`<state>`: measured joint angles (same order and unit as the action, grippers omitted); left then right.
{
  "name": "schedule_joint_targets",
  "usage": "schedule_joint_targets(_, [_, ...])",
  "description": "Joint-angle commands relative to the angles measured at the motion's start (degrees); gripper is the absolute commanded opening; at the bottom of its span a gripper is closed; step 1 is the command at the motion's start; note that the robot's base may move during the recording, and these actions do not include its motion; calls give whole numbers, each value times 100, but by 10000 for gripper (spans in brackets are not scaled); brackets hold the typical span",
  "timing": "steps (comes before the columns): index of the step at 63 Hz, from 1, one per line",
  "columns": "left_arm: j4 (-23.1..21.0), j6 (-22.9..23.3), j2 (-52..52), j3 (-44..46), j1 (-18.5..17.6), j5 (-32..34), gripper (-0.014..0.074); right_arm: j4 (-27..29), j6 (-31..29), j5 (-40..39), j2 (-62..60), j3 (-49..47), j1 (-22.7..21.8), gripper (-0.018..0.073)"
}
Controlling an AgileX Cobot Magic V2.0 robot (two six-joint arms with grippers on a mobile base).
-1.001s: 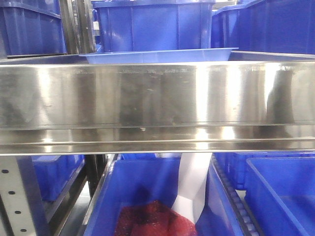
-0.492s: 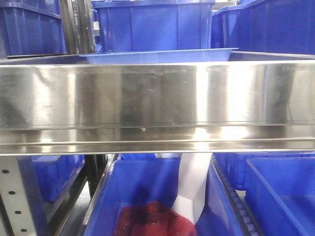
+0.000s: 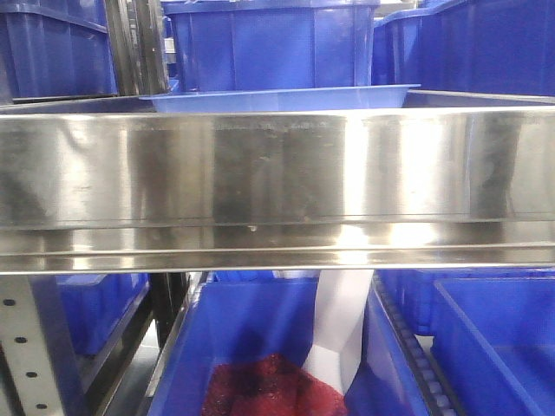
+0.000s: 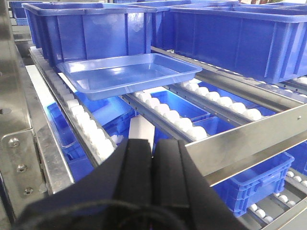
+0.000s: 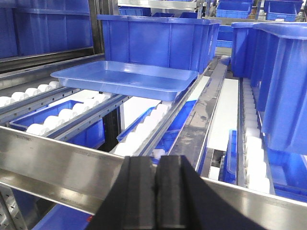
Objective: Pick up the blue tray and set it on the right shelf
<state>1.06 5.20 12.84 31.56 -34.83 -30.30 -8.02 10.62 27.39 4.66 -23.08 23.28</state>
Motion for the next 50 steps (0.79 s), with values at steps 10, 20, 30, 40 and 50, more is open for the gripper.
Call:
schedule_joint_targets(10, [-509, -153, -100, 54, 531, 516, -49, -93, -88, -535, 70, -152, 10, 56])
schedule_joint_targets(20, [-1027, -568, -630, -703, 1743, 703, -49, -93, -88, -530, 70, -152, 10, 56])
schedule_joint_targets(30, [-1430, -1189, -1335, -1655, 2771, 1177, -48, -93, -88, -530, 70, -152, 10, 56])
schedule_joint_targets(40, [-1430, -1178, -1420, -2421, 3271, 1538, -48, -93, -88, -513, 75, -152, 10, 56])
schedule_joint_targets(50, [-1398, -1178, -1420, -3405, 3315, 2884, -49, -93, -88, -507, 75, -152, 10, 56])
